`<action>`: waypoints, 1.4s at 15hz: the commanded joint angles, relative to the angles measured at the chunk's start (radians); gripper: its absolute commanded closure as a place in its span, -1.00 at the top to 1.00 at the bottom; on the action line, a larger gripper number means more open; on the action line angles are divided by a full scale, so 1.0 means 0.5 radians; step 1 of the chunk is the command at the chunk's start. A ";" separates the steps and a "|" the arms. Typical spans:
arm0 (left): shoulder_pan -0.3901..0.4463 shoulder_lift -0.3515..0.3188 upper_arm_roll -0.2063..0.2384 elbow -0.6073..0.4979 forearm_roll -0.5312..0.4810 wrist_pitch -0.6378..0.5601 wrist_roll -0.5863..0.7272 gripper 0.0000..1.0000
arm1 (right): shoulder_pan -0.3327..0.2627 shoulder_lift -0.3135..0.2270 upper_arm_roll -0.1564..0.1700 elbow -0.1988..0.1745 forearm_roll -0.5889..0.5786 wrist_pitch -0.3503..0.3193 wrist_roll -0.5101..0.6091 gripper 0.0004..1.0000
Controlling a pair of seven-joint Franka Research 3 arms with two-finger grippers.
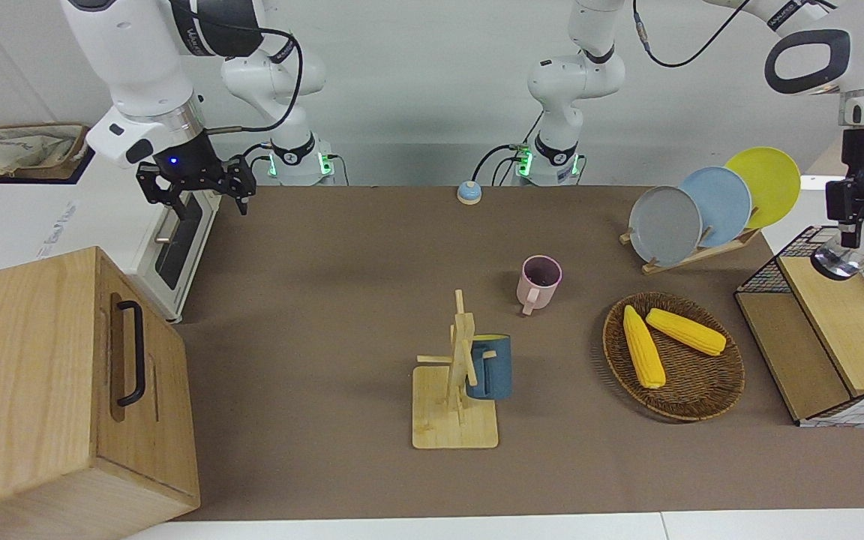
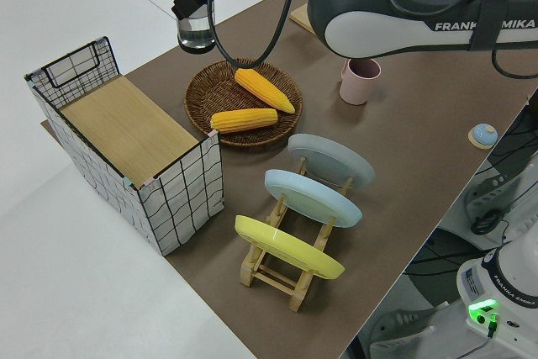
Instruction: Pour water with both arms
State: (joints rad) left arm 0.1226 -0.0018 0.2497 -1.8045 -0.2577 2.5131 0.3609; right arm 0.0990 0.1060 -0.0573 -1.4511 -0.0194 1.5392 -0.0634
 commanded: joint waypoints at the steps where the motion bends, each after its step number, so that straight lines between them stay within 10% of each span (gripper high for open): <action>1: 0.110 0.117 0.047 0.118 -0.251 -0.013 0.369 -1.00 | -0.002 -0.028 0.004 -0.025 0.005 0.011 -0.027 0.97; 21: 0.375 0.491 0.040 0.179 -1.080 0.045 1.346 -1.00 | -0.005 -0.028 0.004 -0.025 0.005 0.011 -0.027 0.97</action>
State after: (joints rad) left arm 0.2996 0.2171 0.2764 -1.7593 -0.7557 2.5206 0.9978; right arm 0.0990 0.1060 -0.0573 -1.4511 -0.0194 1.5392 -0.0634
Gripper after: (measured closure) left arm 0.357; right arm 0.013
